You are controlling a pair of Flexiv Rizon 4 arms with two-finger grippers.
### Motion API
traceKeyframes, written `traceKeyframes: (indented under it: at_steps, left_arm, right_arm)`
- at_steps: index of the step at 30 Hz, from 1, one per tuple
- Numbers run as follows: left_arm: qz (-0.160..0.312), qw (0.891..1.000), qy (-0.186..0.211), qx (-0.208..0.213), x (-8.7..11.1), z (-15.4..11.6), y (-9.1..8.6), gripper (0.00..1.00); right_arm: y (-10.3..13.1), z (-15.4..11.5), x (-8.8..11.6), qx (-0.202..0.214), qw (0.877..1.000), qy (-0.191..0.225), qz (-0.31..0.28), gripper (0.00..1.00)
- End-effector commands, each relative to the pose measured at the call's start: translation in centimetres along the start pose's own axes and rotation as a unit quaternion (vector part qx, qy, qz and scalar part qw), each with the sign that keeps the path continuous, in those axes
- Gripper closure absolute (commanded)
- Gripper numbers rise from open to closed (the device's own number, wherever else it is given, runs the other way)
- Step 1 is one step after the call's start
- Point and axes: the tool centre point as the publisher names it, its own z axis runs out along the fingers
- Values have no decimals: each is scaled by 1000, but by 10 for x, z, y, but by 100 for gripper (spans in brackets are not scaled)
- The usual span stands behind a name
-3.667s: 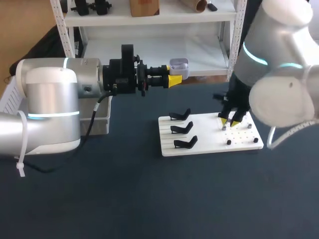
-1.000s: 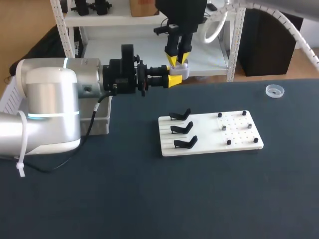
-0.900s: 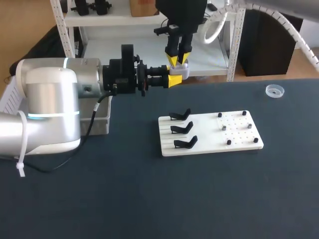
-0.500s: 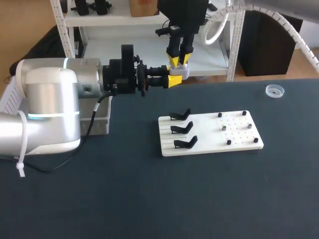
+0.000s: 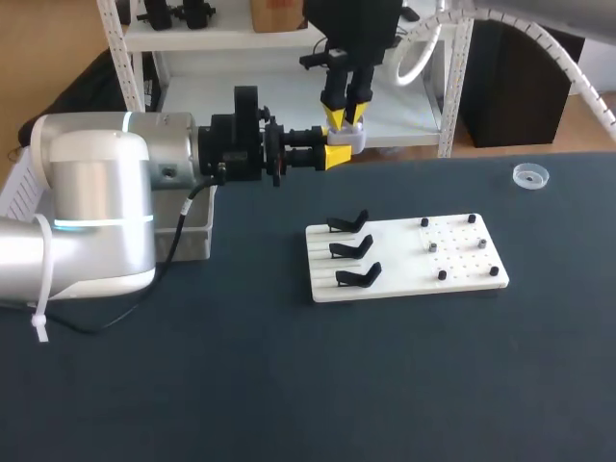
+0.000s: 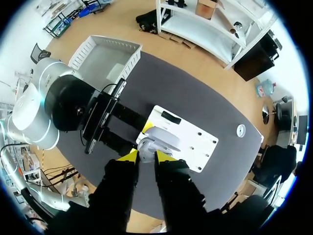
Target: Pick up each earbud case from the left stands, insert the matching earbuds, close the lid, and place the case in the box.
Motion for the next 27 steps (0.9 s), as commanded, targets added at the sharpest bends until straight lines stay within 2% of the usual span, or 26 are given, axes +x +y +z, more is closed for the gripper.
traceKeyframes:
  at_steps: [1,27]
  left_arm:
    - [0,1000,-1,-2,0,0,-1,100]
    - [0,1000,-1,-2,0,0,-1,100]
  right_arm:
    - [1,-1,2,1,1000,-1,-1,100]
    - [1,9,1,-2,1000,10,0,100]
